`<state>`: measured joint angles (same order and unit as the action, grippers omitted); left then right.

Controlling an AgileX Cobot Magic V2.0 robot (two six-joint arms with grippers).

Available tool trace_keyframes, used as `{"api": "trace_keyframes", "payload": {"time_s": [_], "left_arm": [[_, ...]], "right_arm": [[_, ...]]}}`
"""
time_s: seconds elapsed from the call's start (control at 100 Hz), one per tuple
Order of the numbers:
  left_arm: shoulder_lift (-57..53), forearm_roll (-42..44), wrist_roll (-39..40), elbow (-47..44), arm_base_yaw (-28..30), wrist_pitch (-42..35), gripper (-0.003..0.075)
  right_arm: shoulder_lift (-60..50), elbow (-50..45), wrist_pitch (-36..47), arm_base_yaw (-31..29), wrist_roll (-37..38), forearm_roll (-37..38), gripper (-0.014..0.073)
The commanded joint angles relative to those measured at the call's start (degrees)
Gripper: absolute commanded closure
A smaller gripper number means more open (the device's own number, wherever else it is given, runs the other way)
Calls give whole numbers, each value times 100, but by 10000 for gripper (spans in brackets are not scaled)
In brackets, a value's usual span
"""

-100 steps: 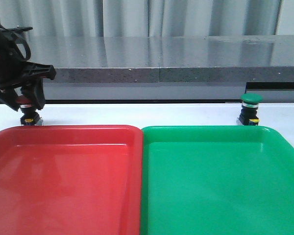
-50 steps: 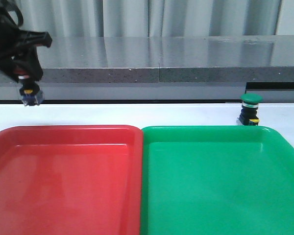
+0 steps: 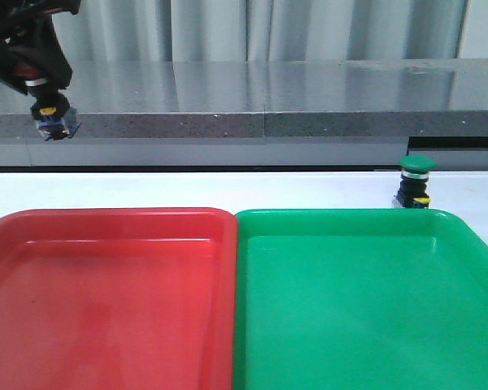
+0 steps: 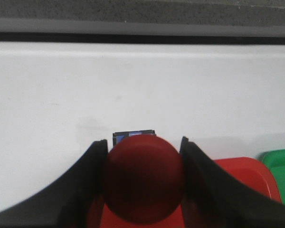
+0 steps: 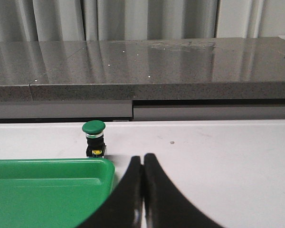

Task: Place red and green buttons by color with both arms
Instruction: 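Lift the red button off the table with the left gripper, then carry the red button into the red tray and lower it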

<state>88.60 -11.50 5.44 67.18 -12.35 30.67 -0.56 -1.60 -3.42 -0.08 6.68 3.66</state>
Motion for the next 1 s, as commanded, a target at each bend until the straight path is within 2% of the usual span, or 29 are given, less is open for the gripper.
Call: {"api": "trace_keyframes", "payload": {"time_s": [0.0,0.27,0.46,0.63,0.99], "left_arm": [[-486,103,220,-242,-146,-458,741],[-848,167,291,-1266,-635,-291,741],[-899,364,987,-1790,-843,-400,741],[-899,526,1298,-2095,-1111,-477,741],[-877,535,1308,-2586,-1152,-841,740]], "right_arm": [[-100,110,425,-32,-17,77,657],[-100,110,425,-32,-17,77,657],[-100,110,425,-32,-17,77,657],[-100,110,425,-32,-17,77,657],[-100,110,425,-32,-17,77,657]]}}
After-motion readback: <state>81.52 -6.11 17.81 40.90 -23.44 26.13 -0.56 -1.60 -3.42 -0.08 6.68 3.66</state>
